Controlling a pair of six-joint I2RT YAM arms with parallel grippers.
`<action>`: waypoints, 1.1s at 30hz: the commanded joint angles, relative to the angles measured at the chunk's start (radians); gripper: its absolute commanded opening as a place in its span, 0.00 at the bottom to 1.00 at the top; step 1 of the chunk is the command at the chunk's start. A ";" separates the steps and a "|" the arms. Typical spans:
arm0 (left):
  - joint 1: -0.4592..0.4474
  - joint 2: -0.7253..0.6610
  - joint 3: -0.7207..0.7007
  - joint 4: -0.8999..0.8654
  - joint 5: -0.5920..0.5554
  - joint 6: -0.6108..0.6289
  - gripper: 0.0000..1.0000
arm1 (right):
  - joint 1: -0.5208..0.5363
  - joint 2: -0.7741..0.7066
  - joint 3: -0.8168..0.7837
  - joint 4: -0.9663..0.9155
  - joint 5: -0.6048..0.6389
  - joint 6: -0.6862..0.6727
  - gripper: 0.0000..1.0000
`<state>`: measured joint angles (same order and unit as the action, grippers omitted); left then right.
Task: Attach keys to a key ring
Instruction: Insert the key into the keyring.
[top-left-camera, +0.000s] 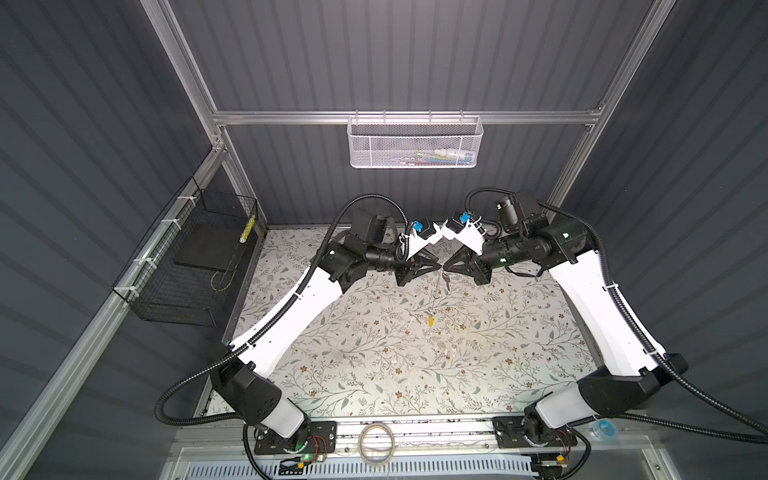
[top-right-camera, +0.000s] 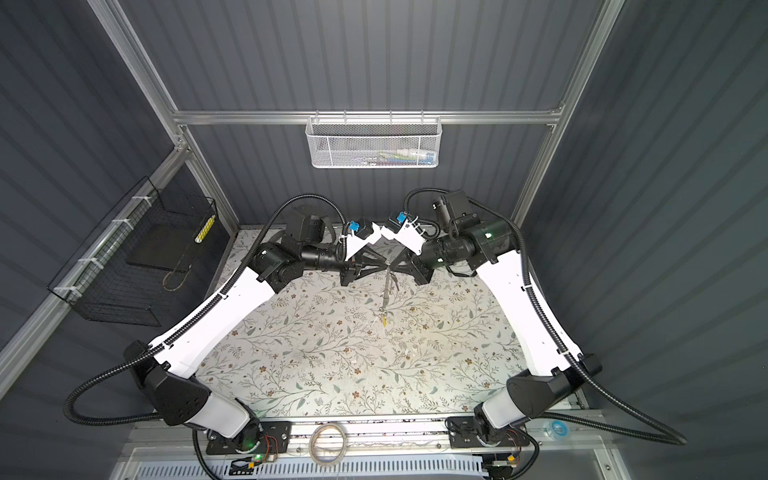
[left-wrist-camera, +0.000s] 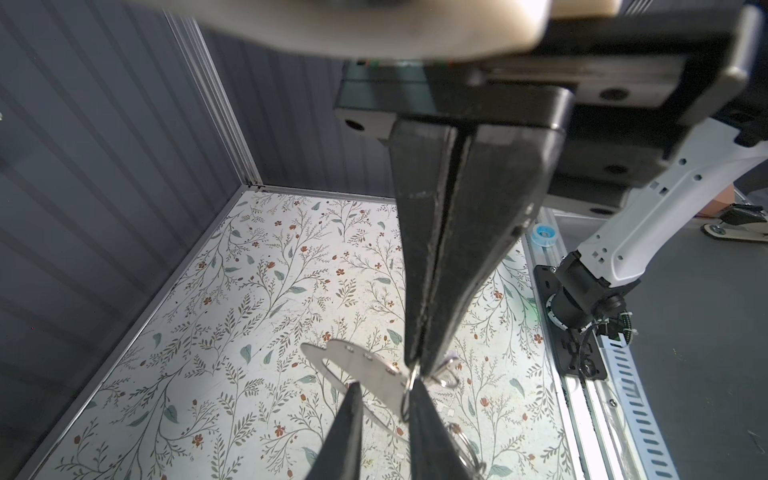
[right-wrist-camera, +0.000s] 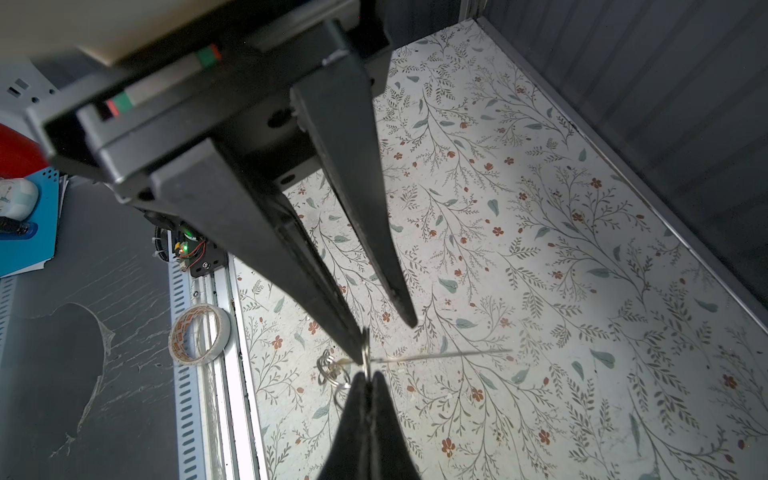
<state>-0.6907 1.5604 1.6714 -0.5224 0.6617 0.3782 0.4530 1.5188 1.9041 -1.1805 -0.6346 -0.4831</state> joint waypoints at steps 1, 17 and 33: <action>-0.006 0.041 0.044 -0.075 0.051 0.012 0.20 | 0.013 -0.021 -0.003 0.038 -0.065 -0.008 0.00; -0.006 0.093 0.096 -0.169 0.087 0.038 0.00 | 0.013 -0.067 -0.075 0.133 -0.049 0.023 0.00; -0.006 0.003 -0.042 0.071 0.044 -0.100 0.00 | 0.011 -0.150 -0.225 0.315 -0.038 0.160 0.12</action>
<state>-0.6857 1.5864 1.6615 -0.5255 0.7273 0.3283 0.4503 1.3983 1.6810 -0.9653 -0.6106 -0.3607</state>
